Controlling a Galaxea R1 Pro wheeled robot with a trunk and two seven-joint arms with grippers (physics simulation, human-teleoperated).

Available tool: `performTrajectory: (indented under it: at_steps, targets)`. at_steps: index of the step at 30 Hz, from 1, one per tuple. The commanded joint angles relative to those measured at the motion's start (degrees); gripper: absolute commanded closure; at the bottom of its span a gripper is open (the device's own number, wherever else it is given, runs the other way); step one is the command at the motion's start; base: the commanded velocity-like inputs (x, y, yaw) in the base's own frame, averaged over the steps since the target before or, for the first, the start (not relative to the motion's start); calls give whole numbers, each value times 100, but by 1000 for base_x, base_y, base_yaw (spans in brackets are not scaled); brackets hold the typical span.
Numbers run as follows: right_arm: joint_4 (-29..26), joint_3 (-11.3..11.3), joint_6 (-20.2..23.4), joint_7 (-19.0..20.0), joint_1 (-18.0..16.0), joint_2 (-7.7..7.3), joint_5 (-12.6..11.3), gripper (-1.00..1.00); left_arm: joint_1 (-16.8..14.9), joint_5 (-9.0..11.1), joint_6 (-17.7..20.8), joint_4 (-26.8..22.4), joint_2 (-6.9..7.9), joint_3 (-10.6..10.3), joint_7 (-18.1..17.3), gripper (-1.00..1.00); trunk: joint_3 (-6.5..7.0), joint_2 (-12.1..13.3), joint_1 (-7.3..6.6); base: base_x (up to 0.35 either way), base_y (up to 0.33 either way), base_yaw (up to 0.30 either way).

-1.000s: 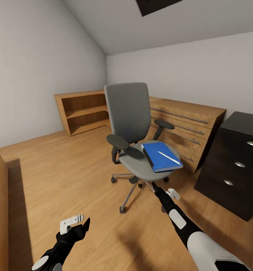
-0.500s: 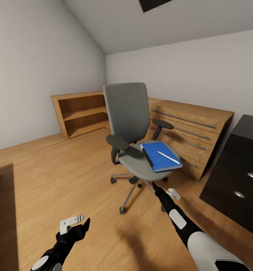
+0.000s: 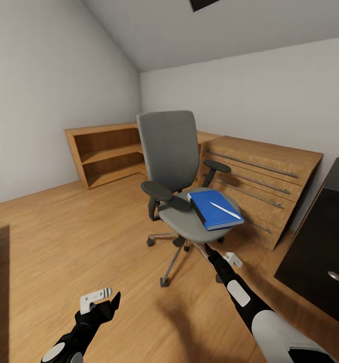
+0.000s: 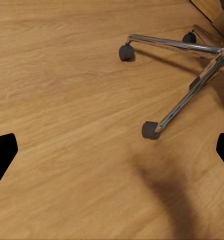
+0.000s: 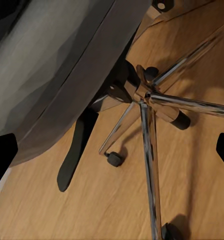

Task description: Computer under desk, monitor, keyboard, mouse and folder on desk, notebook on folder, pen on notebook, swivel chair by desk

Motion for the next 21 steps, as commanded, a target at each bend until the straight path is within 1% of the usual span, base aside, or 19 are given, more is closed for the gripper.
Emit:
performTrajectory:
  at_steps: [1,4,6,10,18,20,21]
  targets:
    - [10,-39,4,49,-5,5,-27,-100,1,61,28,-11,-3,2,32,-100,-4,-2,0,24,0,0]
    - [11,-39,4,49,-5,0,-27,-100,1,65,28,-12,-4,0,32,-100,-4,-2,0,5,0,0]
    - [10,-39,4,49,-5,-6,-27,-100,1,68,28,-11,-3,-3,32,-100,-4,-2,0,-131,0,0]
    - [13,-39,-2,49,-5,-9,-21,-100,1,69,28,-11,-7,-3,33,-100,-4,-2,0,-266,0,0]
    - [-8,-33,-18,51,-5,4,-8,-100,1,70,28,-5,-10,-8,33,-100,-4,-2,0,-320,0,0]
    - [-11,-29,-23,53,-5,10,-5,-100,1,70,28,-2,-10,-9,30,-100,-4,-2,0,-257,0,0]
    - [-32,10,-37,53,-5,19,19,-100,1,70,28,3,-8,-12,32,-100,-4,-2,0,-70,0,0]
